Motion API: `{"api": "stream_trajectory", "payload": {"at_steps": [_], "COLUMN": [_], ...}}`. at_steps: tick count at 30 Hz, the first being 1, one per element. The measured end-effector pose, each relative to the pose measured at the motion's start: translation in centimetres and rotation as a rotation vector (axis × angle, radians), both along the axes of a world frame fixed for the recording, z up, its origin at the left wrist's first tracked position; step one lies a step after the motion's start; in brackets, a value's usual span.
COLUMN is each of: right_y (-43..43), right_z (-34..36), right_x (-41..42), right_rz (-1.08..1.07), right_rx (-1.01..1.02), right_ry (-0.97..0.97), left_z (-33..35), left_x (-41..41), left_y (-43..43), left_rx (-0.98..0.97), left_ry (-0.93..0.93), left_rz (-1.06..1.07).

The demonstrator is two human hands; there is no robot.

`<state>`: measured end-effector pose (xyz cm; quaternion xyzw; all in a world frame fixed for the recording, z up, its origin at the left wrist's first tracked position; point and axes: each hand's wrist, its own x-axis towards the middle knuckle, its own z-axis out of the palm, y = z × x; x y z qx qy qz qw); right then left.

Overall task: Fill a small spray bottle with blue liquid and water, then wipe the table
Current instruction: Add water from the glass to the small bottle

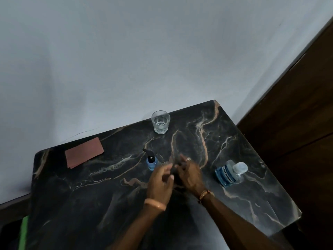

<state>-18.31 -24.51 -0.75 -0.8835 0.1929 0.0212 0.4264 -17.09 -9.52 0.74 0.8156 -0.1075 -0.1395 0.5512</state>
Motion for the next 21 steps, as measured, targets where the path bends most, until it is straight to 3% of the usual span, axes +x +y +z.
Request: {"api": "stream_trajectory", "payload": {"at_steps": [4,10,15,21], "right_y": [-1.9,-4.6,-4.8,-4.0], "right_z": [1.0,2.3,2.8,2.3], "right_x": [4.3,10.6,15.3,19.5], "right_rz": [-0.079,-0.062,-0.044,0.010], "right_rx": [-0.008,-0.036,0.174,0.426], "right_ry": [-0.014,0.021,0.094,0.098], "left_z": [1.3,1.9,1.6,0.4], "left_x": [5.1,11.0,15.3,18.5], "left_y": [-4.4,-9.0,-10.8,-11.6], "left_rx": [-0.067,0.000,-0.035,-0.148], "left_ry": [0.106,0.215,0.322,0.437], "left_rz": [0.187,0.334,0.601,0.740]}}
